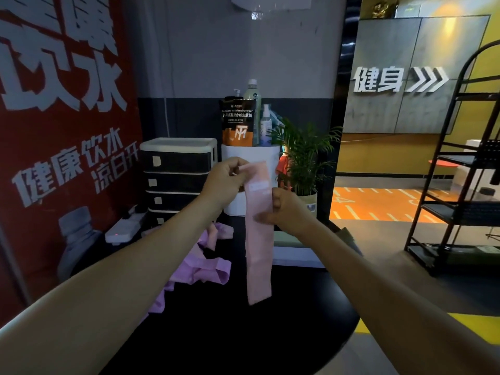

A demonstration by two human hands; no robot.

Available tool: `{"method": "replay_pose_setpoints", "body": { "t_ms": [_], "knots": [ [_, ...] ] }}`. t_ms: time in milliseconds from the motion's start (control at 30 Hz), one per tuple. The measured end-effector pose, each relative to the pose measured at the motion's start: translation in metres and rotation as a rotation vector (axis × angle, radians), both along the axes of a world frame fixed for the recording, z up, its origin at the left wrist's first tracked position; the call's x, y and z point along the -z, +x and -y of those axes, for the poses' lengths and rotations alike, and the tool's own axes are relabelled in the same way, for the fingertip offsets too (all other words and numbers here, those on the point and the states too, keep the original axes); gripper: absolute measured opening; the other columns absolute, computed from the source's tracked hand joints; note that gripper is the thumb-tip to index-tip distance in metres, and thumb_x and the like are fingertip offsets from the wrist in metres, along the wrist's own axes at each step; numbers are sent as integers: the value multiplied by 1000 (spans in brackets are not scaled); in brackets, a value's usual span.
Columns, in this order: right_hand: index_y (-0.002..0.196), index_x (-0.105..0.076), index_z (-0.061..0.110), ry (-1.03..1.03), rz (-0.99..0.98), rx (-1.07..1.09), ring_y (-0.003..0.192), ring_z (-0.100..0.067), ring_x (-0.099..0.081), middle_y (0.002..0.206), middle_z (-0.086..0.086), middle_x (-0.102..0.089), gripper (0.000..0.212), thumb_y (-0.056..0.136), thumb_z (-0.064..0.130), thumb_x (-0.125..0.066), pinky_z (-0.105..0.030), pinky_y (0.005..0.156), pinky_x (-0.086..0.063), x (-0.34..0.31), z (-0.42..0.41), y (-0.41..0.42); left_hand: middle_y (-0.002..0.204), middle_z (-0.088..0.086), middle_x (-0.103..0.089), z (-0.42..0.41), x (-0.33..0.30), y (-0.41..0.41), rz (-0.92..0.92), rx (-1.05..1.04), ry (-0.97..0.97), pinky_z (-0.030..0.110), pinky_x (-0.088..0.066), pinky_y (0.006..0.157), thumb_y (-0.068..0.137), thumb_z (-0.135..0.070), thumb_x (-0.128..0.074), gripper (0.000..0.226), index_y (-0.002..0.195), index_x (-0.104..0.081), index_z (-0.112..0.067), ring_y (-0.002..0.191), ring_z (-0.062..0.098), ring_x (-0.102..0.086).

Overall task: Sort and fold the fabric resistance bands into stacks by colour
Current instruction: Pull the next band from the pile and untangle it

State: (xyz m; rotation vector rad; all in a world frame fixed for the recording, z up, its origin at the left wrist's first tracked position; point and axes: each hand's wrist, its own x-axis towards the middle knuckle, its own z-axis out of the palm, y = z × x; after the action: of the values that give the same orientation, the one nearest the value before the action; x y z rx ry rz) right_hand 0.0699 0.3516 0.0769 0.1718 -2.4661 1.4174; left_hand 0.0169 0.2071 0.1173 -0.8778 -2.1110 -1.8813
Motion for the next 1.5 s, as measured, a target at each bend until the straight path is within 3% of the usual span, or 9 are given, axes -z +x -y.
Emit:
{"method": "replay_pose_setpoints", "body": {
  "t_ms": [133, 200, 267, 567, 800, 900, 1100, 1367, 1500],
  "knots": [
    [95, -59, -8, 145, 135, 43, 97, -39, -62, 100, -25, -65, 26, 76, 4, -72, -50, 84, -52, 27, -11, -4, 86, 0, -63, 4, -6, -15, 102, -106, 145, 33, -53, 80, 91, -16, -59, 14, 78, -60, -22, 81, 15, -60],
    [80, -60, -4, 219, 197, 49, 78, -31, -61, 82, -20, -62, 13, 79, 6, -69, -31, 67, -48, 36, -22, -5, 86, 0, -63, 12, 0, -22, 152, -169, 178, 37, -53, 83, 91, -16, -58, 15, 78, -60, -23, 84, 18, -61],
    [60, -46, 10, 284, 247, 65, 56, -14, -41, 60, -3, -43, 29, 81, 6, -66, -22, 53, -26, 43, -33, -6, 89, 0, -63, 20, 11, -28, 216, -214, 226, 40, -52, 87, 92, -15, -57, 15, 80, -60, -23, 89, 21, -61],
    [61, -48, 17, 312, 369, 217, 64, -14, -44, 65, 2, -45, 29, 88, 16, -59, -22, 53, -30, 79, -80, 13, 78, 3, -55, 42, 81, -28, 389, -388, 288, 31, -46, 65, 94, -10, -49, 18, 77, -51, -17, 70, 16, -52],
    [76, -57, 9, -329, 418, 471, 71, -21, -51, 70, -6, -49, 22, 82, -12, -56, -31, 61, -45, 122, -108, 43, 80, 11, -55, 27, 150, -10, 450, -431, 165, 30, -48, 59, 87, -2, -46, 13, 97, -55, -4, 69, 21, -53],
    [91, -63, 6, -258, 344, 628, 78, -22, -51, 76, -9, -54, 25, 75, -12, -61, -31, 63, -41, 139, -117, 56, 73, 10, -55, 15, 173, 3, 459, -452, 60, 23, -43, 46, 87, -2, -46, 8, 94, -51, -4, 63, 22, -51],
    [93, -65, 0, -36, 274, 818, 85, -29, -56, 85, -8, -58, 19, 74, 1, -66, -25, 66, -33, 161, -127, 63, 97, 14, -61, 11, 209, 19, 383, -517, -248, 33, -43, 81, 89, -5, -54, 12, 100, -57, -1, 91, 26, -57],
    [67, -44, 12, 63, 120, 856, 74, -23, -45, 75, -5, -50, 23, 80, -1, -57, -18, 48, -24, 180, -122, 65, 96, 12, -58, 11, 220, 29, 237, -545, -393, 28, -38, 76, 84, 3, -54, 13, 91, -52, -8, 83, 24, -52],
    [85, -58, 4, 132, 139, 843, 82, -26, -47, 93, -14, -53, 7, 84, -1, -53, -29, 62, -27, 182, -119, 65, 107, 15, -49, 12, 222, 29, 162, -543, -457, 29, -37, 80, 81, 6, -54, 17, 93, -54, -6, 86, 24, -48]
  ]
}}
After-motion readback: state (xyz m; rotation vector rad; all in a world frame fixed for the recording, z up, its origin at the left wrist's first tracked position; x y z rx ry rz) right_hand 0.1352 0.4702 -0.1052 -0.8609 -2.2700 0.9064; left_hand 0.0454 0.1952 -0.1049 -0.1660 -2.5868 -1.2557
